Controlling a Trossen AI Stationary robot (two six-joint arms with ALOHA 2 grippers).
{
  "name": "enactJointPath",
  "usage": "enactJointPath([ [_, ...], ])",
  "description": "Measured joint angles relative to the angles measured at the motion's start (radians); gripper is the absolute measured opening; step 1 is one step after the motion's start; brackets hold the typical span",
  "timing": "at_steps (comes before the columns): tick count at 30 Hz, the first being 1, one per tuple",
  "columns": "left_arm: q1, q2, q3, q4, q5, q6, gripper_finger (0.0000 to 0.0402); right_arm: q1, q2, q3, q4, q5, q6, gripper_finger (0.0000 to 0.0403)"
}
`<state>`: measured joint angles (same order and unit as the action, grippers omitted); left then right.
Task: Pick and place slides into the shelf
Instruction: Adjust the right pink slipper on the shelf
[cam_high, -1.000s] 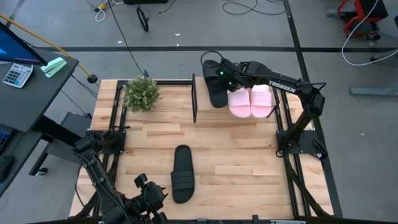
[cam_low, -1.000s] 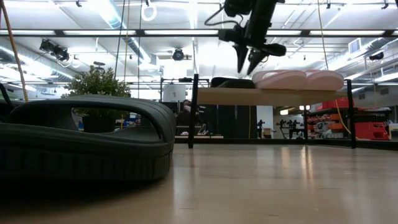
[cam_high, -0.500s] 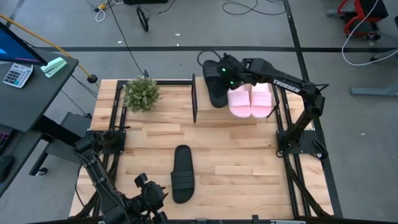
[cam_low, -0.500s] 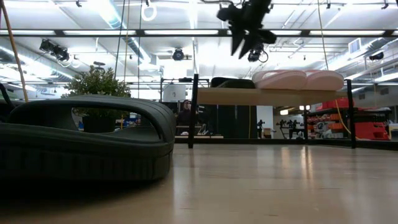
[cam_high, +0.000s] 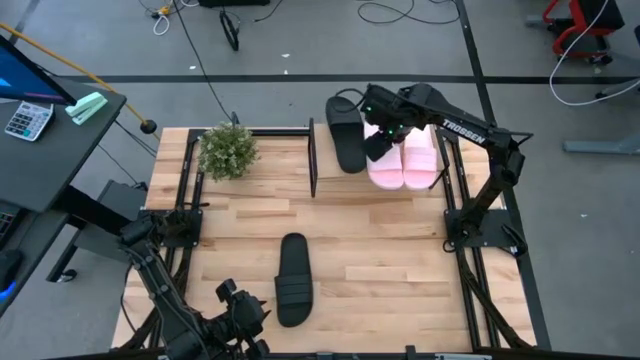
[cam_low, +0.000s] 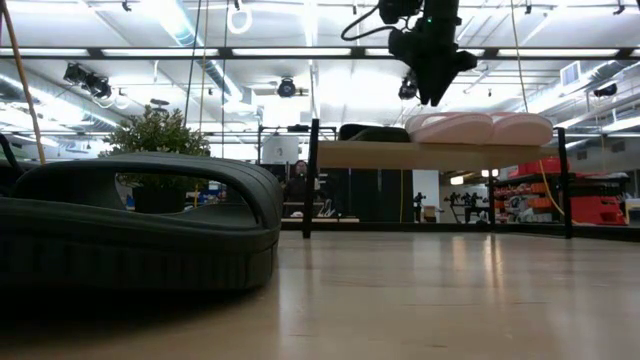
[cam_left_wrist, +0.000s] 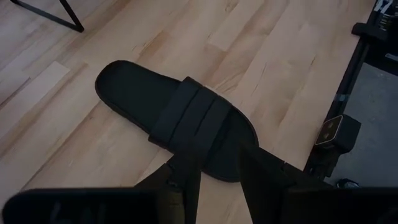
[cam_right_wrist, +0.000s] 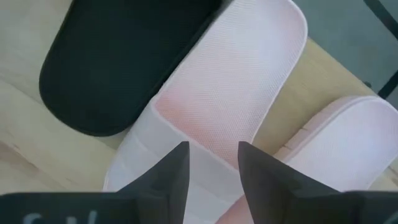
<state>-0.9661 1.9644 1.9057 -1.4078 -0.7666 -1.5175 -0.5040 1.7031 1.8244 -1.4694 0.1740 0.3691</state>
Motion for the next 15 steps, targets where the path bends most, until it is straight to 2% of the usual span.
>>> enactJointPath([
  [7, 0.004, 0.0, 0.0, 0.002, 0.0, -0.017, 0.0107, 0.003, 0.0, 0.0, 0.008, -0.007, -0.039, 0.0142],
  [11, 0.03, 0.0, 0.0, 0.002, 0.0, -0.009, 0.0107, 0.003, 0.0, 0.0, 0.035, -0.067, -0.069, 0.0142],
  [15, 0.071, 0.0, 0.0, 0.008, 0.014, 0.061, 0.0107, 0.009, 0.0, 0.0, 0.096, -0.105, -0.093, 0.0141],
])
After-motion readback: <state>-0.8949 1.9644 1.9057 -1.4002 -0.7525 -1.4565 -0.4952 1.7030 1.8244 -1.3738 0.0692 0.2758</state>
